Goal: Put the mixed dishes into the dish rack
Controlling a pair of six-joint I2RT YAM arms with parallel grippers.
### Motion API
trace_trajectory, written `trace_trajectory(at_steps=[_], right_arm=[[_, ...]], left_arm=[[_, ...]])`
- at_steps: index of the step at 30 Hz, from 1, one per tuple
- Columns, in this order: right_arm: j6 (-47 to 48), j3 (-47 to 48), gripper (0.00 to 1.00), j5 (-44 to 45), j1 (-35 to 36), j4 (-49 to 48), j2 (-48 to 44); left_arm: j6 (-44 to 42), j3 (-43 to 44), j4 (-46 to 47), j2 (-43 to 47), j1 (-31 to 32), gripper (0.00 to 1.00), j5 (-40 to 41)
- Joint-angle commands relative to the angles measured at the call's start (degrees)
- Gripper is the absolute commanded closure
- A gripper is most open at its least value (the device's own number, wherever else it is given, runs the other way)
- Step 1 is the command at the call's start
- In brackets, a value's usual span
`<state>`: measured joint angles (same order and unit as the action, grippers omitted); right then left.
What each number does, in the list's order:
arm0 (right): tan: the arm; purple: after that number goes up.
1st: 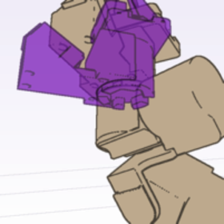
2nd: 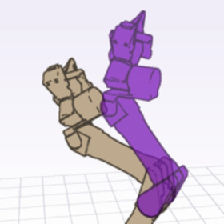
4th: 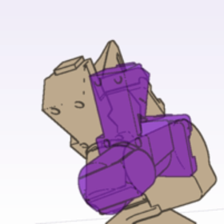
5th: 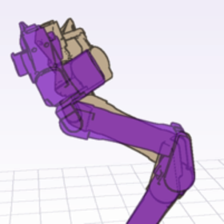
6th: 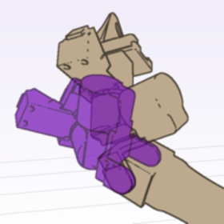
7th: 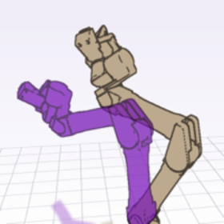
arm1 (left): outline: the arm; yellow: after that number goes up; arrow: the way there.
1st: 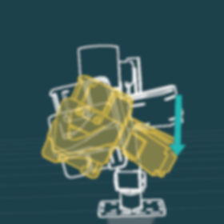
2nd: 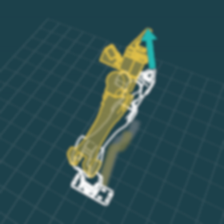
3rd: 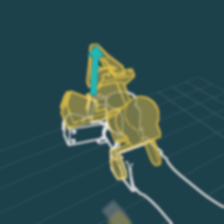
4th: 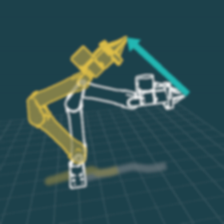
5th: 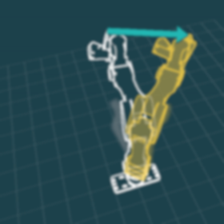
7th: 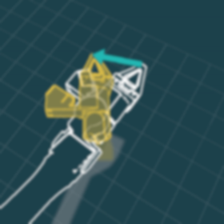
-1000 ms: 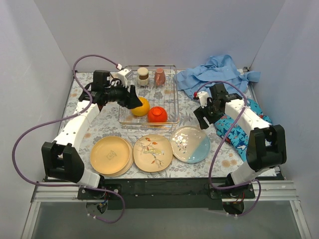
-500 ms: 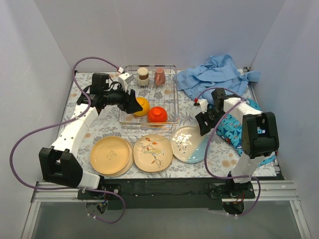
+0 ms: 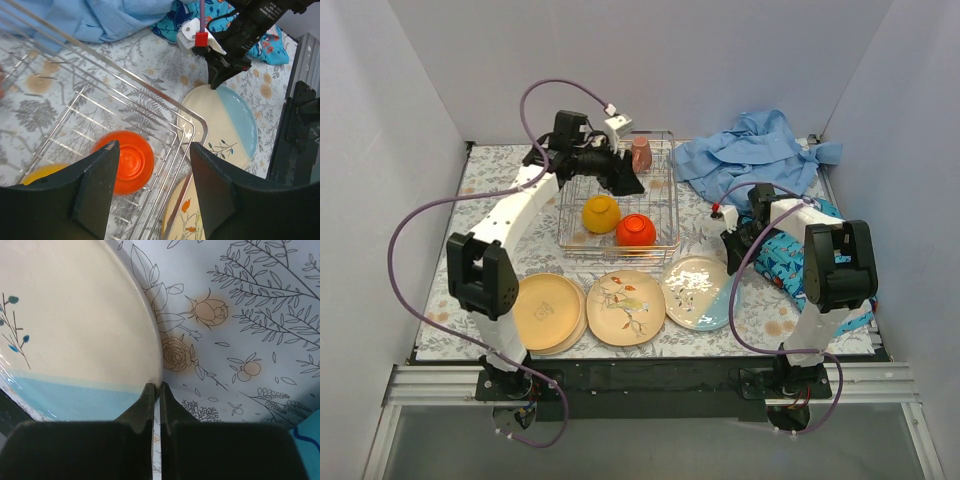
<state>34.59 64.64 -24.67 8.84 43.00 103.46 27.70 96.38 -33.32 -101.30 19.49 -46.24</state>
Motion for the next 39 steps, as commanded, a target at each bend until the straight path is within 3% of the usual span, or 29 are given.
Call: trace_trajectory(at_steps=[1, 9, 17, 39], right_arm=[[2.33, -2.33, 0.99, 0.49, -0.75, 0.5, -2.29], [6.28, -2.24, 0.99, 2.34, -1.81, 0.5, -15.29], [6.37, -2.24, 0.99, 1.73, -1.9, -0.64, -21.01], [8.04, -4.09, 0.99, 3.92, -1.81, -4.42, -29.28]], left_arm=[[-1.25, 6.18, 1.85, -6.09, 5.29, 0.42, -1.74], [-0.37, 18.74, 2.74, -22.26, 9.78, 0.41, -10.88], [-0.2, 28.51, 2.65, -34.22, 13.91, 0.41, -14.84], [-3.62, 26.93, 0.72, -38.36, 21.82, 0.48, -19.24]])
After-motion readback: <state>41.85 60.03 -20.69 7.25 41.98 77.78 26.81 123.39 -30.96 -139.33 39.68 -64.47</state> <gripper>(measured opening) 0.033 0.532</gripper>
